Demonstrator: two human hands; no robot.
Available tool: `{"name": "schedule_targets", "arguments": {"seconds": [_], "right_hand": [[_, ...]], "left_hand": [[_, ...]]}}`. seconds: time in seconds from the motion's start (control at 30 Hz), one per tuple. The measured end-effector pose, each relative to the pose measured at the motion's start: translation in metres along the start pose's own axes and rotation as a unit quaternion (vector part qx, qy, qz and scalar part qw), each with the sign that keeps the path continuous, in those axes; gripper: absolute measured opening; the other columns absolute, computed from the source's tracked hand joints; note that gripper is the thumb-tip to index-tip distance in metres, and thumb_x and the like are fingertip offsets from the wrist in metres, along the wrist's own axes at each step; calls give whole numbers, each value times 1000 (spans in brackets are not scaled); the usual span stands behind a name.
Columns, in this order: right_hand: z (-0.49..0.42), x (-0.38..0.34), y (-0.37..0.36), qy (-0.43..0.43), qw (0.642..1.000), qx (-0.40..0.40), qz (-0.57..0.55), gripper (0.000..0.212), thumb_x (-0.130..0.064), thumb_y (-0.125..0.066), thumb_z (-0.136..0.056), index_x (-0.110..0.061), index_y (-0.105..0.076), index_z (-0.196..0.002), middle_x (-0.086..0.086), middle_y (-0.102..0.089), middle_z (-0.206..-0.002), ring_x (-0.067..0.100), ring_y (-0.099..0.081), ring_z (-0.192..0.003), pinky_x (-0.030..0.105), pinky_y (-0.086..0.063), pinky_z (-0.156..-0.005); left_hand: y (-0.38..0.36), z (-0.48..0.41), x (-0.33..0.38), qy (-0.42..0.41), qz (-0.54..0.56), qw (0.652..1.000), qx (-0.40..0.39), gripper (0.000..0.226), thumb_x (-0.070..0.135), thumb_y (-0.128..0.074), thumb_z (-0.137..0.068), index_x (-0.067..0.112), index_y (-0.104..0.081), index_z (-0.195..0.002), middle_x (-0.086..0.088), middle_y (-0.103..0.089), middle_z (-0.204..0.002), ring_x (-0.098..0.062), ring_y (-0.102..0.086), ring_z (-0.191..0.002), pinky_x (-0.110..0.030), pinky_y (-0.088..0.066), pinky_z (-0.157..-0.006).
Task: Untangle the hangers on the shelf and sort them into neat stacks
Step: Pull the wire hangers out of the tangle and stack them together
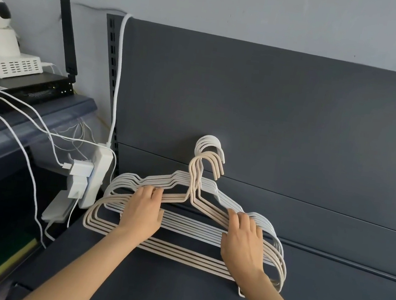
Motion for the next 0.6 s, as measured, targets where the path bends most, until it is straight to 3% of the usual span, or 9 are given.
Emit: {"name": "schedule_targets", "arguments": {"seconds": [0.2, 0.37, 0.5, 0.6], "right_hand": [[22, 20, 9, 10, 1000, -6, -9, 65, -21, -83, -49, -5, -61, -108, 4, -67, -90, 23, -66, -74, 33, -56, -64], [47, 45, 24, 4, 1000, -4, -16, 60, -19, -83, -51, -7, -62, -106, 5, -68, -95, 24, -67, -82, 32, -55, -67], [76, 80, 37, -31, 999, -25, -31, 55, -18, -81, -55, -10, -62, -105, 4, -66, -93, 24, -65, -76, 32, -54, -63], [103, 117, 49, -63, 996, -51, -30, 50, -16, -82, -55, -9, -64, -101, 4, -66, -88, 25, -66, -72, 32, -54, -57]], "left_hand": [[5, 34, 20, -15, 4, 1000, 8, 57, 24, -60, -86, 4, -41, -135, -16, -48, -135, -30, -44, -127, -39, -37, -106], [9, 56, 55, -48, 16, 999, 15, 52, 21, -78, -69, 3, -61, -115, -15, -65, -111, -30, -63, -104, -40, -53, -87], [8, 69, 104, -84, 54, 994, -40, 44, 27, -59, -87, 9, -51, -126, -6, -55, -126, -23, -51, -119, -33, -44, -99], [-3, 80, 147, -109, 62, 987, -102, 37, 31, -48, -92, 13, -49, -125, -2, -51, -126, -20, -45, -120, -31, -41, -99]]}}
Point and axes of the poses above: each hand's wrist, its own z-axis away from the middle knuckle, its own y-axis out of the back of the hand, x = y × z, the point moved 4 cm from there along -z, towards the middle knuckle
